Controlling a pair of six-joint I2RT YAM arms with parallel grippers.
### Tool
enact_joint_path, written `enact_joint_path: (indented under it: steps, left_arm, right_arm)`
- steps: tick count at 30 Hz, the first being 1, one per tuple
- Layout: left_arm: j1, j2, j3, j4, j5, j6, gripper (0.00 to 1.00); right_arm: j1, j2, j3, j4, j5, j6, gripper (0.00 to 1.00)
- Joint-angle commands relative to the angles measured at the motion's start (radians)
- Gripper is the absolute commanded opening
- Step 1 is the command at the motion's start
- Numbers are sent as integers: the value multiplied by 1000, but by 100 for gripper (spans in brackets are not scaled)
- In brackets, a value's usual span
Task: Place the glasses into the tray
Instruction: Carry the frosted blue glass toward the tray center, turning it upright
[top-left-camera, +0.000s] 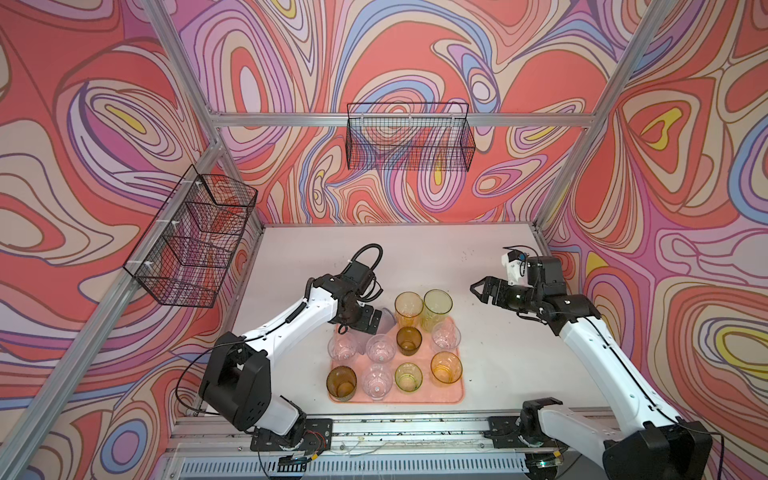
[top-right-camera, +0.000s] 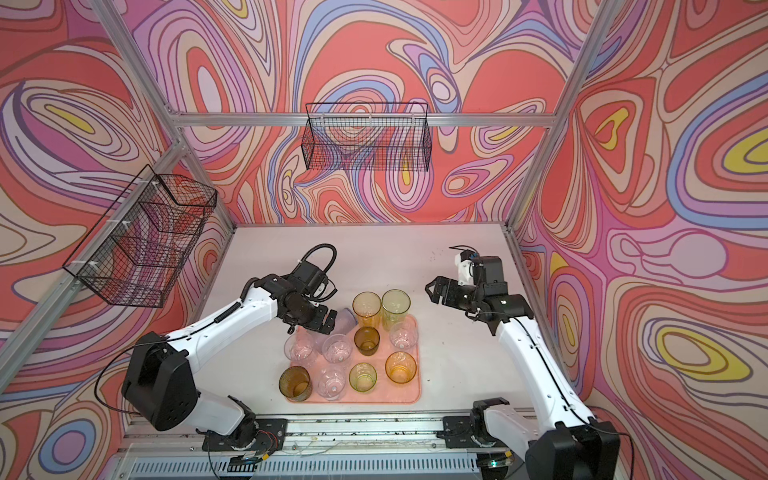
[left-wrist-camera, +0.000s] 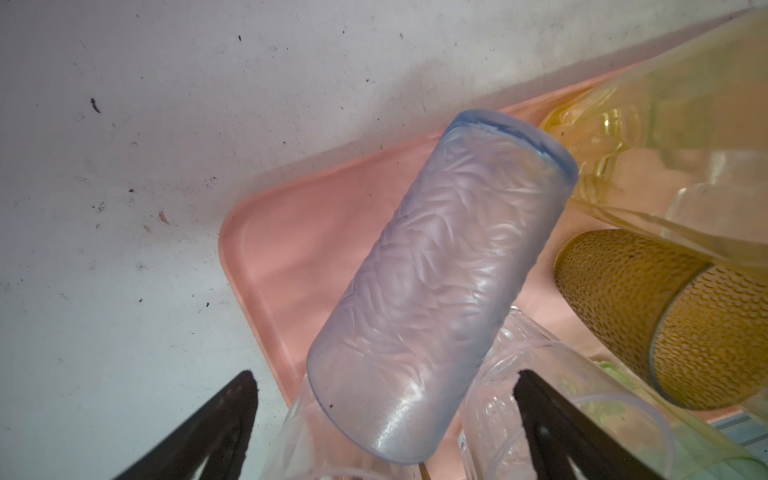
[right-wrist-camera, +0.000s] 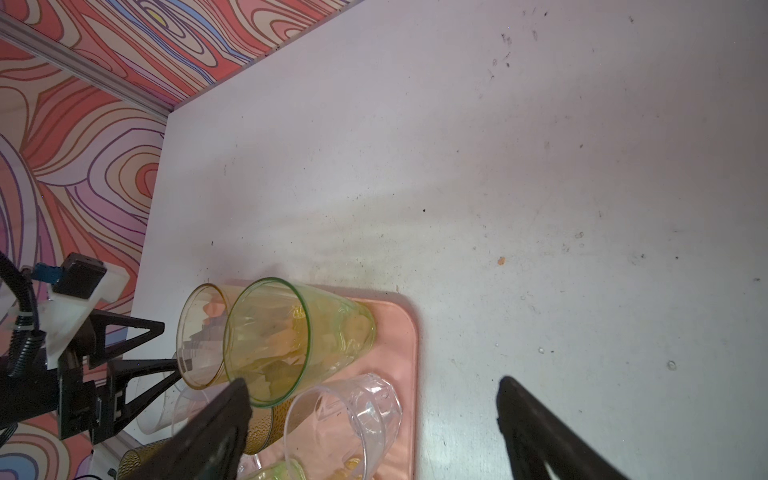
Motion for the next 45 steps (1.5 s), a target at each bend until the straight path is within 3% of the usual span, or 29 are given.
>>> enact_joint_path:
  steps: [1,29,45]
  left_arm:
    - [-9,22,-14,21,-24,12,99]
    - [-39,120,-45,79,-63,3,91]
    - [-57,130,-50,74,-133,24,92]
  right_arm:
    - [-3,-7,-16,8,0,-1,95]
    - [-2,-9,-18,-19,26,-22,95]
    - [-3,-11,-28,-6,26,-26,95]
